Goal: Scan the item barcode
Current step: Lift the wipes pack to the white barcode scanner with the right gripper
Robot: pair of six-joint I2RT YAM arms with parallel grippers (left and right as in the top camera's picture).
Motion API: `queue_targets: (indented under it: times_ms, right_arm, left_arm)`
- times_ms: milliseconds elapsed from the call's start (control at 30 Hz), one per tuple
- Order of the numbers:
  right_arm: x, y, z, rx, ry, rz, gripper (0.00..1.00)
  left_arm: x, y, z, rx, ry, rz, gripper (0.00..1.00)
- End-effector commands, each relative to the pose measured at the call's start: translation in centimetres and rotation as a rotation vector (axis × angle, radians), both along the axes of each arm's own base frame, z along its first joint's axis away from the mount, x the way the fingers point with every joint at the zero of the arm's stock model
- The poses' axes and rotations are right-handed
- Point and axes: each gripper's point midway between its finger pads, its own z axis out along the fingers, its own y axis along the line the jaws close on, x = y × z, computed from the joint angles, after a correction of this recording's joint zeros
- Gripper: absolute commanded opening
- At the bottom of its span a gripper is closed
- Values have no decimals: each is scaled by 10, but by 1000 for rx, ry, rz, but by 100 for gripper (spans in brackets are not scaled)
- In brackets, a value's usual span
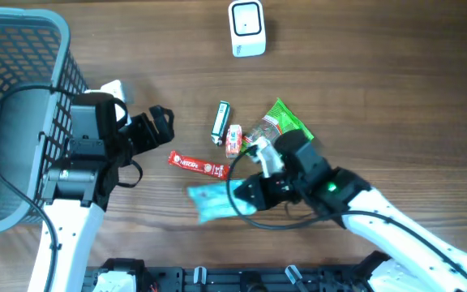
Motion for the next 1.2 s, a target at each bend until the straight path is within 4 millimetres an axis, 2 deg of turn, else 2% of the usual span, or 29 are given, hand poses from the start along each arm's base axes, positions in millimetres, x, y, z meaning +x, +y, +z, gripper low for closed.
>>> queue_targets:
  times_ms: [0, 67, 133, 333, 433, 500, 567, 667, 833, 900, 967, 1067, 1167]
  right_arm:
    - [45, -30, 42, -171, -303, 16, 4]
    - [58, -47, 59, -279, -360, -4, 4]
    - [74, -59, 86, -362, -433, -37, 4]
    - [116, -66, 156, -531, -499, -32, 4]
    - [142, -65, 178, -628, -506, 2, 4]
    - [165, -65, 186, -702, -536, 2, 4]
    - [193, -62, 186, -773, -580, -8, 4]
    - [230, -58, 175, -858, -653, -20, 4]
    - [296, -48, 141, -1038, -796, 21, 4]
    - [316, -45, 132, -1100, -848, 37, 4]
    - [347, -43, 123, -1196, -924, -11, 4]
    - [377, -43, 111, -1321, -1000, -47, 4]
    - [397, -46, 100, -1421, -1040, -101, 4]
  left_arm:
    - [0, 13, 1, 45, 1, 41, 100]
    - [0, 13, 0, 45, 4, 41, 100]
    - [0, 13, 0, 45, 4, 41, 100]
    - [0, 13, 0, 45, 4, 41, 100]
    - [0, 13, 0, 45, 4, 41, 100]
    - [0, 13, 0, 45, 4, 41, 100]
    - [0, 13, 0, 45, 4, 41, 100]
    - [0, 13, 0, 45, 4, 41, 100]
    - [0, 13, 0, 45, 4, 41, 100]
    - [0, 13, 0, 45, 4, 41, 100]
    - [0, 13, 0, 45, 4, 41, 100]
    - [0, 13, 0, 45, 4, 41, 100]
    - [0, 13, 0, 45, 4, 41, 100]
